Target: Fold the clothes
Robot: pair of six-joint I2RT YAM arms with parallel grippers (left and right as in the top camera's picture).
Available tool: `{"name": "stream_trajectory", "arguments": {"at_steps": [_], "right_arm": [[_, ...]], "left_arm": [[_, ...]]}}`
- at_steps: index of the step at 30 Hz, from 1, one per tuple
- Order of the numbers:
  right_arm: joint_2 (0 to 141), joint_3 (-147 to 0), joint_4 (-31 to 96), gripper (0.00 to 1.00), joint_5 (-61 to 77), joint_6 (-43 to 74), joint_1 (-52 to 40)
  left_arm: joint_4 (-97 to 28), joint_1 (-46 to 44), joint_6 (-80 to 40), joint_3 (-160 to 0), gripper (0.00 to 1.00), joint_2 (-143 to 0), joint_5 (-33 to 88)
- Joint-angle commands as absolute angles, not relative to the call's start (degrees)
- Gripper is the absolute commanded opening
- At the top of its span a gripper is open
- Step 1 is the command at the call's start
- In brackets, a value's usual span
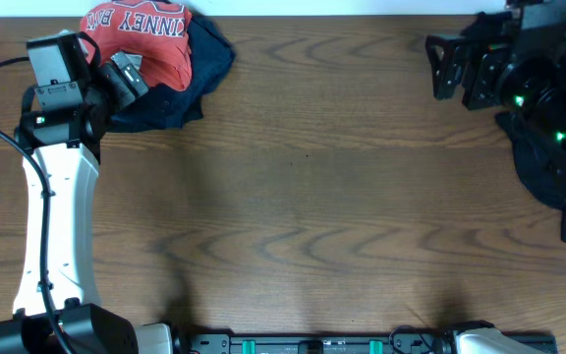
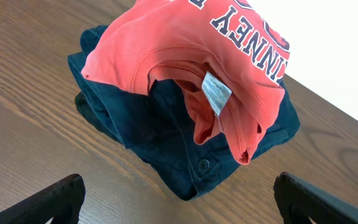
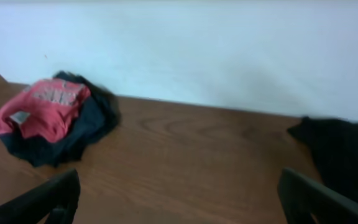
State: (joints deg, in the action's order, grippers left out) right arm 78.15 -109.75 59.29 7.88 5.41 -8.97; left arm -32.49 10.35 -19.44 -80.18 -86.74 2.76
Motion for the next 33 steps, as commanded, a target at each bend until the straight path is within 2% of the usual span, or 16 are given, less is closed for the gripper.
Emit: {"name": "stream_trajectory", "arguments": {"at_steps": [1,4,7,10,14,19,27,33], "right_arm": [[78.37,-109.34,62.41,0.99,6.48,4.19,-9.43],[78.28,-108.09,65.82,0.99,4.86,4.08,-9.43],[75.68,-101.1,62.3,0.99,0.73,2.68,-9.28],[69.63,-87.9,51.44,0.99,-0.19,1.8,-8.8],[56.99,-63.55,28.91,0.99,2.81,1.83,-6.07],[42.68,-41.32,13.13,0.99,4.01,1.8,-2.2],[19.18,-18.5,6.61,0.99,-0.32,1.78,0.38],[8.64,-10.15,6.39,0.99,-4.29,1.72,0.45]], "left_arm": [[-32.62,10.59,-18.65,-81.12,0.98,-86.85,2.31],[-32.62,10.59,-18.65,-81.12,0.98,-86.85,2.31],[-32.77,10.59,-18.65,-81.12,0.98,-86.85,2.31],[-32.77,10.59,-18.65,-81.12,0.98,-86.85,2.31],[-32.77,10.59,-18.65,-81.12,0.98,-86.85,2.31],[-32.77,10.59,-18.65,-81.12,0.98,-86.85,2.31],[-32.77,10.59,-18.65,-81.12,0.98,-86.85,2.28],[-32.77,10.59,-18.65,-81.12,0.98,-86.85,2.28]]}}
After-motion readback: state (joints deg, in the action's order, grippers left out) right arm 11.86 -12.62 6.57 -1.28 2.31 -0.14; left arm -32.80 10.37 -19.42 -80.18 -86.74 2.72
